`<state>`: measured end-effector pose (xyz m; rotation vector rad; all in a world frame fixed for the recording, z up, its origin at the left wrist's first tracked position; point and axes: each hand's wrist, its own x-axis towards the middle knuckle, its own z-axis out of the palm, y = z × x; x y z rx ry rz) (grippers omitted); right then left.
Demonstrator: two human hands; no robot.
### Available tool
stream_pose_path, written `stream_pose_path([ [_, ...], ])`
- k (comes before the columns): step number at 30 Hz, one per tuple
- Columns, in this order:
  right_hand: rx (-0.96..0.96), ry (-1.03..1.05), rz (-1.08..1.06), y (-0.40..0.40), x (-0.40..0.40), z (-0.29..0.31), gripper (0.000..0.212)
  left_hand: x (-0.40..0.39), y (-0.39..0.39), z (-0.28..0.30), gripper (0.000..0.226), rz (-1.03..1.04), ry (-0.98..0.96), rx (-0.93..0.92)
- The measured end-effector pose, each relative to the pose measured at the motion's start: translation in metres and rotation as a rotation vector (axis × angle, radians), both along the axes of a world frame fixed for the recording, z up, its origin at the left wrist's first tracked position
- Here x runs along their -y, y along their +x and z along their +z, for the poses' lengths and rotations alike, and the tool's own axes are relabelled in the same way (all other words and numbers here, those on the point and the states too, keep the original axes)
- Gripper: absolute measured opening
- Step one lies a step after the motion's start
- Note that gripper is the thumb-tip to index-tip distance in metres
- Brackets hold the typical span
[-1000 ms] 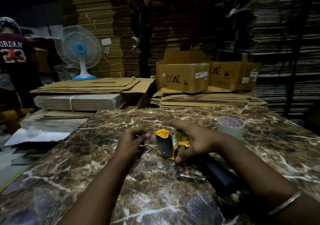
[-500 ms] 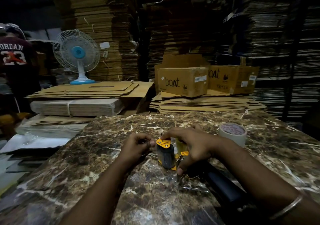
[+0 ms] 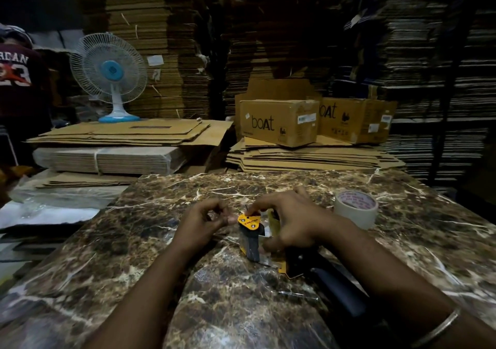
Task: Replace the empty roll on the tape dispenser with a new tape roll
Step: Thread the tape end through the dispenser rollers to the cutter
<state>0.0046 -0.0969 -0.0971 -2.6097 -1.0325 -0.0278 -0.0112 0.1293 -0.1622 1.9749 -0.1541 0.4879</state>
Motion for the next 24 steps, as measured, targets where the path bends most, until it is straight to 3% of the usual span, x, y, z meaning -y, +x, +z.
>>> stream_pose_path([
  [3,-0.012,0.022,-0.006,-0.001,0.0,0.0,0.067,-0.006,0.003,-0.002,0.016,0.003,0.048,-0.019],
  [7,-0.028,0.032,-0.002,-0.001,0.003,-0.003,0.069,-0.015,0.002,0.0,0.014,-0.13,-0.039,-0.131],
  [11,-0.045,0.04,0.004,0.004,0.005,-0.006,0.07,-0.021,-0.001,0.011,0.01,-0.147,0.148,-0.155],
  [16,-0.065,0.045,0.018,0.008,0.007,-0.007,0.066,-0.03,0.003,0.019,0.011,-0.335,0.126,-0.365],
  [24,-0.052,0.054,0.085,0.019,0.01,-0.016,0.066,-0.05,0.037,0.019,0.019,-0.535,0.07,-0.541],
])
